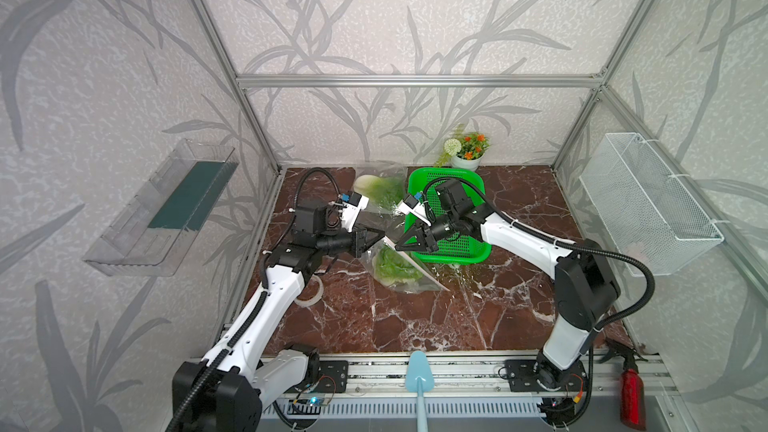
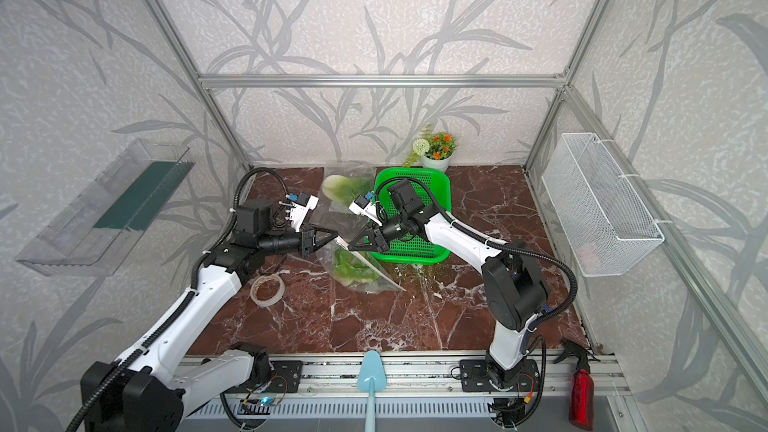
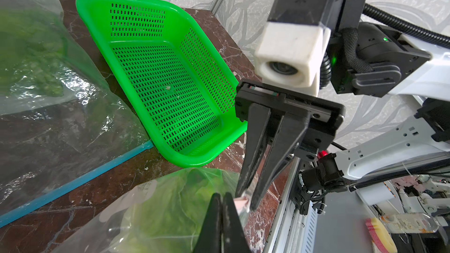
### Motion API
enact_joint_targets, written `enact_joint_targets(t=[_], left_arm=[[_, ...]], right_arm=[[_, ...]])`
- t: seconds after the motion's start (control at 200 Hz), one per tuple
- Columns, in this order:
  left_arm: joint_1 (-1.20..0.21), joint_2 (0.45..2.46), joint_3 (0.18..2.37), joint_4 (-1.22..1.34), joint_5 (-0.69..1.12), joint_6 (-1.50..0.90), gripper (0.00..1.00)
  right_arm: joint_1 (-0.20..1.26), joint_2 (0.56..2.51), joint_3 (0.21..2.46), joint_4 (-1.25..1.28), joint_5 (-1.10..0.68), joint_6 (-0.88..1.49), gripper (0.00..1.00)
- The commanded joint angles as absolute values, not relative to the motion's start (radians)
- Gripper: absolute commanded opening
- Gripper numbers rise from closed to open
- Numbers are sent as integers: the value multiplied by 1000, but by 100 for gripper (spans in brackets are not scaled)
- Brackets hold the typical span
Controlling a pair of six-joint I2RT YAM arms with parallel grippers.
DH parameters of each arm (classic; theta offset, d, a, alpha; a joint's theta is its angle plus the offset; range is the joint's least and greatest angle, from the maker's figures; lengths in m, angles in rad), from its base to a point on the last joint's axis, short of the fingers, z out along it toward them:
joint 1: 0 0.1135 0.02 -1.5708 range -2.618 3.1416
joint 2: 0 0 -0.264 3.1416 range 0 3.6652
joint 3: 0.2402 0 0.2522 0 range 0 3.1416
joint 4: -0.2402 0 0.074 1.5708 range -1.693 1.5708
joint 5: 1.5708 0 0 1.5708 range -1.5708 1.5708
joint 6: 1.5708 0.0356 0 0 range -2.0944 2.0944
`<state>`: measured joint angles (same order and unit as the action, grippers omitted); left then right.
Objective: Open the zip-top bag and take out the chinese cabbages
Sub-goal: Unzip the zipper on the zipper food storage bag.
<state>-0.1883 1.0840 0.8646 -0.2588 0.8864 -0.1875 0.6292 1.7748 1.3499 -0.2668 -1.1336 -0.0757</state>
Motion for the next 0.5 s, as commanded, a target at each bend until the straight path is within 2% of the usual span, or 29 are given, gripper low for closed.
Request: enact_joint_targets(t=[0.0, 0.495], left_arm=[[-171, 1071, 854, -196, 824, -203, 0], [-147, 1065, 834, -170, 727, -245, 0]], right_arm=[[635, 1719, 1321, -341, -1119, -102, 0], [636, 1630, 1251, -434, -1025, -148, 0]])
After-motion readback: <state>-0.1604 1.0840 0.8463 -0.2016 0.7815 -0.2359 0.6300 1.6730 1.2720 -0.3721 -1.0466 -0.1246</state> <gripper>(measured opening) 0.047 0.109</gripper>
